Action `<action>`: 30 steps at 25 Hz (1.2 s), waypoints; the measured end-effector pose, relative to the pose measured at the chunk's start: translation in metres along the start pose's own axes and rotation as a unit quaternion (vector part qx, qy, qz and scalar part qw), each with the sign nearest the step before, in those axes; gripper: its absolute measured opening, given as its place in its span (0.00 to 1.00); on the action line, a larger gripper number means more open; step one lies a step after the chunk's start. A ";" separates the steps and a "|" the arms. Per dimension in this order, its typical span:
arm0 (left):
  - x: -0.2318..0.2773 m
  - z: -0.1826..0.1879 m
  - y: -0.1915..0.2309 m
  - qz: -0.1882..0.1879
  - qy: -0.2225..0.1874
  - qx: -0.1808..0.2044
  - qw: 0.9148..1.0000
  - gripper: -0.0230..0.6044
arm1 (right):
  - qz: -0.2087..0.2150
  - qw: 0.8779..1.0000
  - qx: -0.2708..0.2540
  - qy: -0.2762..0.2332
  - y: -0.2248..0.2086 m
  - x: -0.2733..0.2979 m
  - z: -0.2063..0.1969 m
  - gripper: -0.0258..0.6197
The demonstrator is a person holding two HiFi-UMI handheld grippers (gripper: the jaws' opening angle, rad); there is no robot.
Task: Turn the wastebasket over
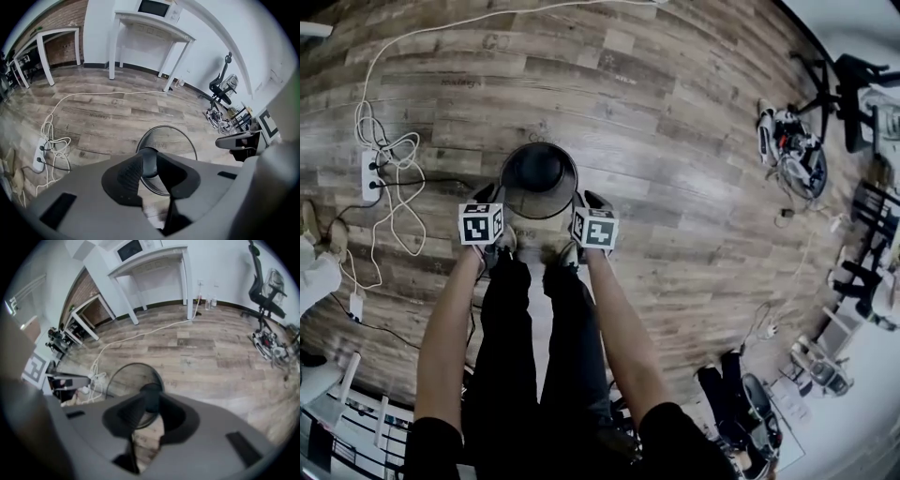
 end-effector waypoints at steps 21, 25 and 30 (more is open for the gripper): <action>-0.450 0.139 -0.137 0.048 -0.313 0.026 0.948 0.09 | 0.131 0.978 -0.050 -0.151 0.142 -0.386 0.053 0.09; -0.530 0.163 -0.172 0.048 -0.375 0.074 0.923 0.09 | 0.174 0.959 -0.070 -0.213 0.167 -0.465 0.058 0.09; -0.607 0.175 -0.206 0.069 -0.429 0.132 0.891 0.09 | 0.213 0.925 -0.101 -0.300 0.189 -0.557 0.048 0.09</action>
Point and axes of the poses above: the fingertips, and each gripper's own axes: x forward along the fingers, y to its left, z out of its top, the point moved 9 cm from there along -x, backward along the fingers, and after that the axes turned 13 degrees about x, right-handed, at the moved point
